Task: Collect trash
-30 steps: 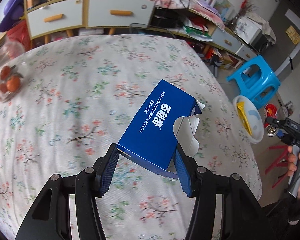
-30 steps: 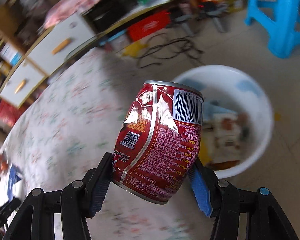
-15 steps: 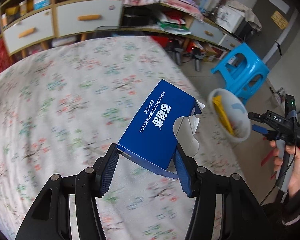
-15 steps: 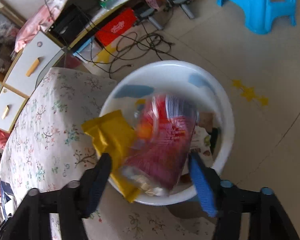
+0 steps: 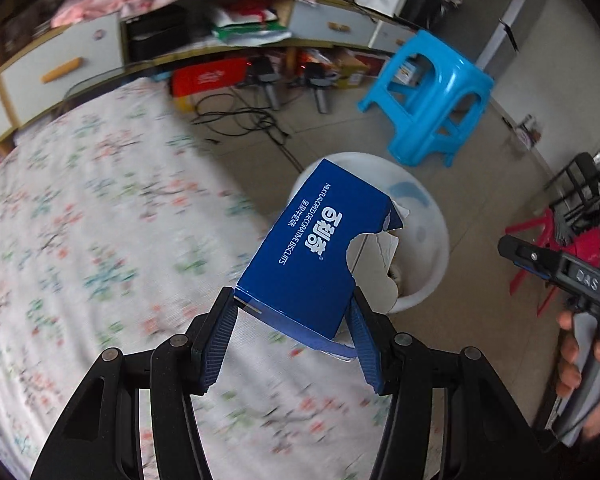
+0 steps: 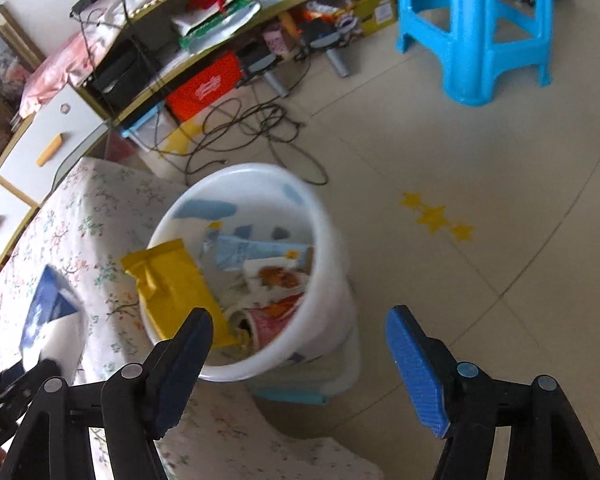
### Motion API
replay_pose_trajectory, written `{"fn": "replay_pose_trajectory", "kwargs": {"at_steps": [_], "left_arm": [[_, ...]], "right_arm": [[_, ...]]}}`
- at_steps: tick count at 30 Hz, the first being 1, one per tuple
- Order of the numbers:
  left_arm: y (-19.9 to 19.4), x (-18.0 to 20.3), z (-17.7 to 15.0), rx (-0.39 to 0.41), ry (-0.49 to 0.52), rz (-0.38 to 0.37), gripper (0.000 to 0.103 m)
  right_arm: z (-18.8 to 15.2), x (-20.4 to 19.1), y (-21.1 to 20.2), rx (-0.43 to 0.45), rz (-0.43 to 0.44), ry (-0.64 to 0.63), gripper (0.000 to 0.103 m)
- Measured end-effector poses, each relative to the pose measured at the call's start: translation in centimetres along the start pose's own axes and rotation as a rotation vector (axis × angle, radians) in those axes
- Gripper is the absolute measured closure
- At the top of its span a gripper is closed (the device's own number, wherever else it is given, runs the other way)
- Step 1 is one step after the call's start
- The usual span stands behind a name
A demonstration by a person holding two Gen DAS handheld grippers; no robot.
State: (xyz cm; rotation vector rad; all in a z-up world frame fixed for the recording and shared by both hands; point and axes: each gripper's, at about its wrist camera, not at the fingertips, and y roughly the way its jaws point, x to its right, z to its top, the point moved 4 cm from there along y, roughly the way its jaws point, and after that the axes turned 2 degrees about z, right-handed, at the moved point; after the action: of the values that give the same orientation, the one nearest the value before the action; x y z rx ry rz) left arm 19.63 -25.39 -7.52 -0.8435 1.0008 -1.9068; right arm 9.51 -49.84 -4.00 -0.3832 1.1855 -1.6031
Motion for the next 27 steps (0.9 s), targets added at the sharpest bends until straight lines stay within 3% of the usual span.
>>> {"fn": "replay_pose_trajectory", "kwargs": {"at_steps": [6, 10, 14, 18, 27], "left_arm": [[1.8, 2.6, 1.8, 0.012, 0.032, 0.0, 0.045], [2.0, 3.4, 2.9, 0.073, 0.034, -0.047, 0.04], [2.7, 3.8, 3.2, 0.053, 0.037, -0.026, 0.012], [2.3, 3.6, 2.6, 0.053, 0.065, 0.002, 0.012], [-0.9, 0.1, 0.3, 0.071, -0.003, 0.023, 0.008]], "right_arm": [[0.3, 1.7, -0.7, 0.013, -0.022, 0.019, 0.027], [0.4, 2.3, -1.0, 0.024, -0.025, 0.044, 0.027], [0.2, 1.9, -0.9, 0.022, -0.031, 0.029, 0.027], [0.2, 1.6, -0.9, 0.023, -0.034, 0.011, 0.027], [0.0, 1.4, -1.0, 0.021, -0.036, 0.014, 0.026]]}}
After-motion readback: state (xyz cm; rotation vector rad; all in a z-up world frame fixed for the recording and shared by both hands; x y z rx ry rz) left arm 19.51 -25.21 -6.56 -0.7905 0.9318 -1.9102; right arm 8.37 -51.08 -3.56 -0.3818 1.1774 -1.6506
